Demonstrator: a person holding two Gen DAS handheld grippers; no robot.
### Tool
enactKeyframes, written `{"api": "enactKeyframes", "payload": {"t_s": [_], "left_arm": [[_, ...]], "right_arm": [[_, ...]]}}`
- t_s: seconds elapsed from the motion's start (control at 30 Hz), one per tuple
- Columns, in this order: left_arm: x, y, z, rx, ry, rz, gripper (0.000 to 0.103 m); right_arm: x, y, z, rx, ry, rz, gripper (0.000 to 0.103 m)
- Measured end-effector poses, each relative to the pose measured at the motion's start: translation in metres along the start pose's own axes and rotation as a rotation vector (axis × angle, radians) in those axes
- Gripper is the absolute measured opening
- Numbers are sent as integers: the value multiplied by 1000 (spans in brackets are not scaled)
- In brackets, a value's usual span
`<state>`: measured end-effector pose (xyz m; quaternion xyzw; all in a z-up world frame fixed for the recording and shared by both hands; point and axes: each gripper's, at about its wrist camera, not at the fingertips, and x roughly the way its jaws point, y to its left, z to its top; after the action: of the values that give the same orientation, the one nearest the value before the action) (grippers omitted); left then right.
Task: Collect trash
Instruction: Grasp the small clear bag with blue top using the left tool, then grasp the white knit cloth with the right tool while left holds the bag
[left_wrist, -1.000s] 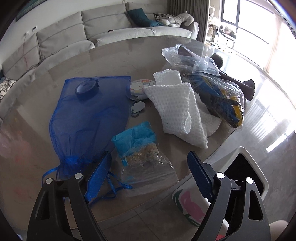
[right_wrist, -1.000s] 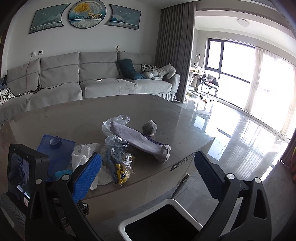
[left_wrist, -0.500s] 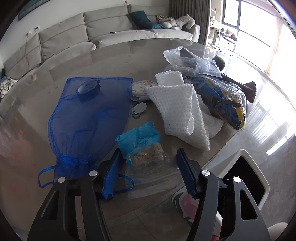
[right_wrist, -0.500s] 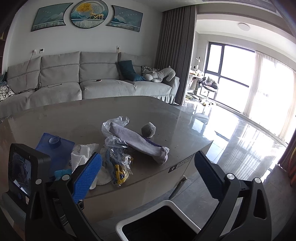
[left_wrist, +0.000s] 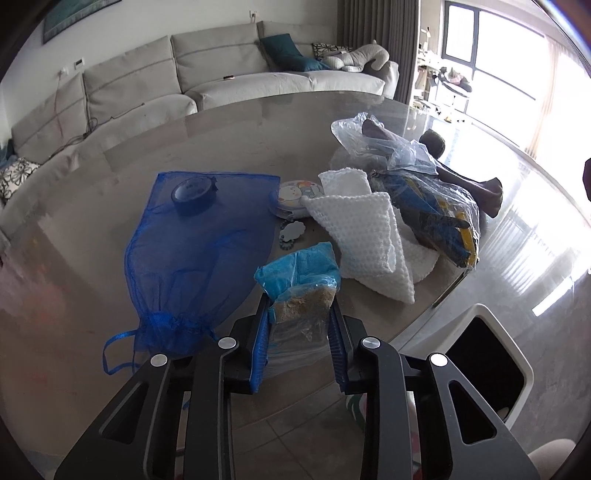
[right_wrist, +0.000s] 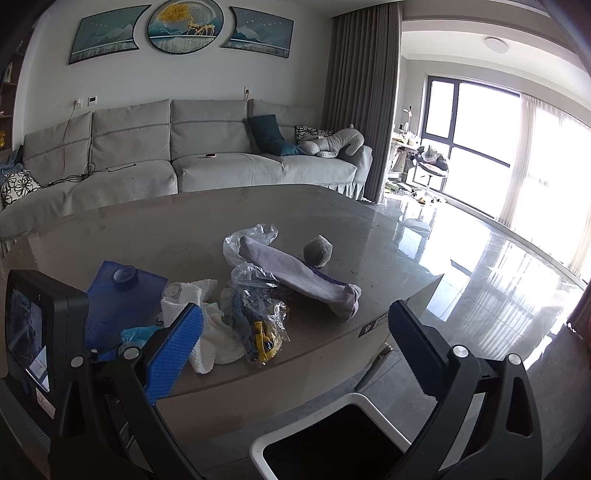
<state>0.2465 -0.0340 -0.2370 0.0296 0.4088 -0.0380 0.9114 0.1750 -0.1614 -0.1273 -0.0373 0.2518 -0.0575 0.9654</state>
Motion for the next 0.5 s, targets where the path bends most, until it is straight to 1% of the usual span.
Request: {"api": "enactKeyframes", "payload": {"t_s": [0.5], "left_arm": [[-29,32,24,-32,-76,17,28]], "right_arm": [[15,21,2,-18,11,33,100]]}}
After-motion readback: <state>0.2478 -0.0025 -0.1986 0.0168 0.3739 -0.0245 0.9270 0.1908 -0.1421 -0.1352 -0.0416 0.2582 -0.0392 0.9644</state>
